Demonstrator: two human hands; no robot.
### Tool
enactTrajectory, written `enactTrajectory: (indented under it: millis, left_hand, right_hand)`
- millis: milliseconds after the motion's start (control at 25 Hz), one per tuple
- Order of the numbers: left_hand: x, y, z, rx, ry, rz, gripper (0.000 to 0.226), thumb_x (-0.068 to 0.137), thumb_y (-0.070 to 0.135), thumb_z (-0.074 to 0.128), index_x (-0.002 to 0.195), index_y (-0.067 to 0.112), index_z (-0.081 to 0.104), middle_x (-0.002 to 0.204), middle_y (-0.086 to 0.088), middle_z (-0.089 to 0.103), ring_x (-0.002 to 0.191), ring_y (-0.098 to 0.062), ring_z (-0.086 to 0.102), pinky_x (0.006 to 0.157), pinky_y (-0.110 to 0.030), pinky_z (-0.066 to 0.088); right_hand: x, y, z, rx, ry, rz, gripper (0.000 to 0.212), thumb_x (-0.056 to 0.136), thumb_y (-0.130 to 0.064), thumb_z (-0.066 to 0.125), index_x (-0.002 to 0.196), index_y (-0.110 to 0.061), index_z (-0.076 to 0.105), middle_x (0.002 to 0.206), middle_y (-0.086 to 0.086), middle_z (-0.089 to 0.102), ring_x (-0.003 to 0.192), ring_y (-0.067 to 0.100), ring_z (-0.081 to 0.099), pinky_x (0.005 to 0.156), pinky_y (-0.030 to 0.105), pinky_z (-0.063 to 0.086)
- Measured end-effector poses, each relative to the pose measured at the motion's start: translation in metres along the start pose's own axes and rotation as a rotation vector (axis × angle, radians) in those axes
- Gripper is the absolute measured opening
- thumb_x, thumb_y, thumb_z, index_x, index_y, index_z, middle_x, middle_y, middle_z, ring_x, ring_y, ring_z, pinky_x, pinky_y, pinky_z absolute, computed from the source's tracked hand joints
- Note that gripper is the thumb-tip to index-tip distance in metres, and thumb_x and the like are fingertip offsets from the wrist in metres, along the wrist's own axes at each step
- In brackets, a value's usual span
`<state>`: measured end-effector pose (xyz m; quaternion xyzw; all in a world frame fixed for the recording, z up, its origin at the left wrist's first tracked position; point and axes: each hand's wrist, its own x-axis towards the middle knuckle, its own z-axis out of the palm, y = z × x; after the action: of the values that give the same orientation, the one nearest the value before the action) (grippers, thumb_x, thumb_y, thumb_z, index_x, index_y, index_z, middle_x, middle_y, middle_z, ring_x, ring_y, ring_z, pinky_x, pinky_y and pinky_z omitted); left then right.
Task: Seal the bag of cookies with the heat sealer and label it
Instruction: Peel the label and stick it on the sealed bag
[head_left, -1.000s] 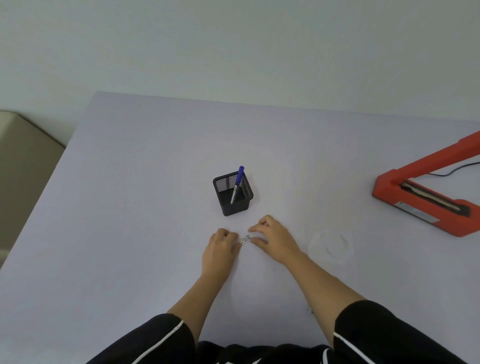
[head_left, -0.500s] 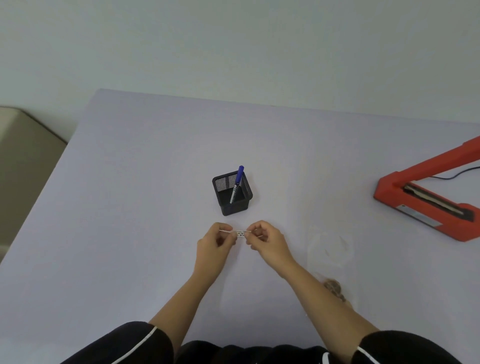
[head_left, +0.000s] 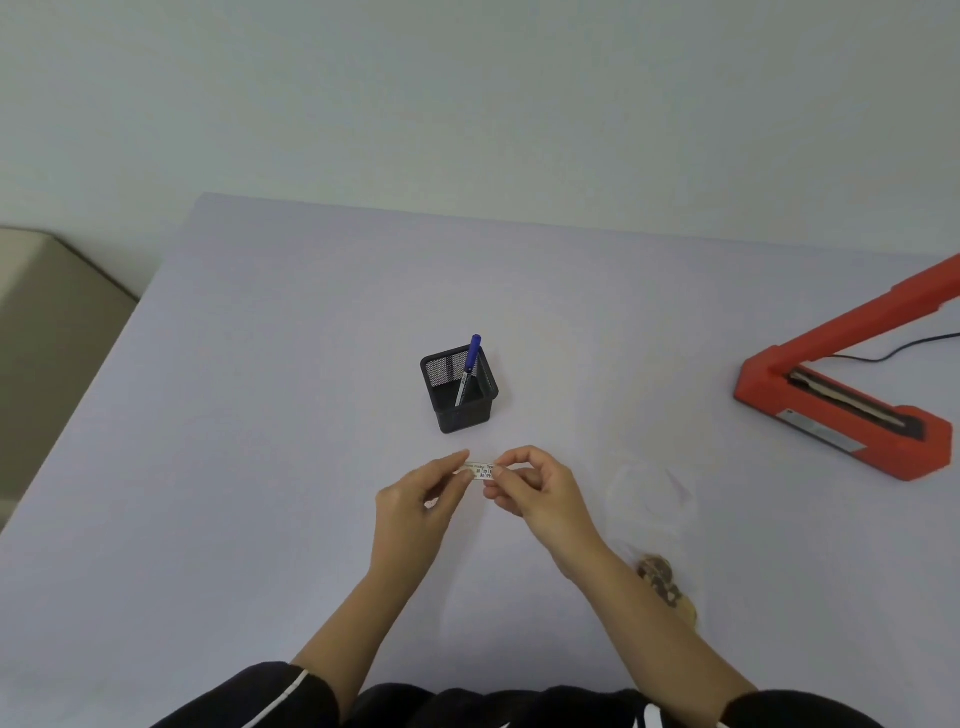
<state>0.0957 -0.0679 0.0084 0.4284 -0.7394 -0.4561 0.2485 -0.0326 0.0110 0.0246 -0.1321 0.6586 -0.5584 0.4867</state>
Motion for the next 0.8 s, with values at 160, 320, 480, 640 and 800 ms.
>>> enactTrajectory:
  millis: [160,320,480,640,800]
  left_hand:
    - [-0.005,0.0,0.0,0.098,0.101,0.232,0.026,0.078,0.017,0.068,0.103,0.008,0.072,0.103,-0.004,0.072,0.089,-0.004,0.066,0.081,-0.009,0.049]
    - [-0.009,0.001,0.0,0.188,0.125,0.311,0.028,0.077,0.017,0.068,0.102,0.006,0.072,0.106,-0.012,0.071,0.088,-0.019,0.071,0.08,-0.022,0.054]
    - [-0.012,-0.002,0.001,0.271,0.141,0.366,0.031,0.084,0.029,0.061,0.103,0.006,0.072,0.108,-0.012,0.071,0.089,-0.02,0.071,0.078,-0.024,0.055]
    - [-0.014,0.001,0.002,0.273,0.183,0.398,0.035,0.085,0.03,0.055,0.101,0.005,0.072,0.109,-0.013,0.07,0.088,-0.018,0.07,0.075,-0.024,0.057]
    - [-0.013,0.003,0.003,0.252,0.2,0.39,0.027,0.084,0.026,0.062,0.097,0.005,0.074,0.108,-0.012,0.07,0.086,-0.018,0.07,0.072,-0.023,0.057]
  right_hand:
    - [-0.007,-0.003,0.002,0.018,0.004,-0.018,0.005,0.089,-0.009,0.06,0.092,-0.007,0.063,0.075,0.003,0.073,0.073,0.014,0.071,0.068,0.018,0.054]
    - [-0.012,-0.003,0.005,-0.01,0.034,-0.032,0.004,0.089,-0.011,0.06,0.091,-0.008,0.063,0.077,0.004,0.074,0.074,0.014,0.071,0.067,0.018,0.054]
    - [-0.017,-0.004,0.006,-0.019,0.055,-0.042,0.003,0.089,-0.011,0.06,0.089,-0.011,0.062,0.079,0.005,0.074,0.075,0.015,0.072,0.067,0.017,0.054]
    - [-0.019,-0.006,0.007,-0.034,0.058,-0.062,0.003,0.089,-0.012,0.06,0.089,-0.014,0.062,0.081,0.006,0.074,0.076,0.015,0.072,0.069,0.018,0.055]
    - [-0.02,-0.007,0.008,-0.04,0.064,-0.077,0.003,0.089,-0.014,0.06,0.089,-0.016,0.061,0.084,0.007,0.074,0.078,0.016,0.072,0.073,0.021,0.056]
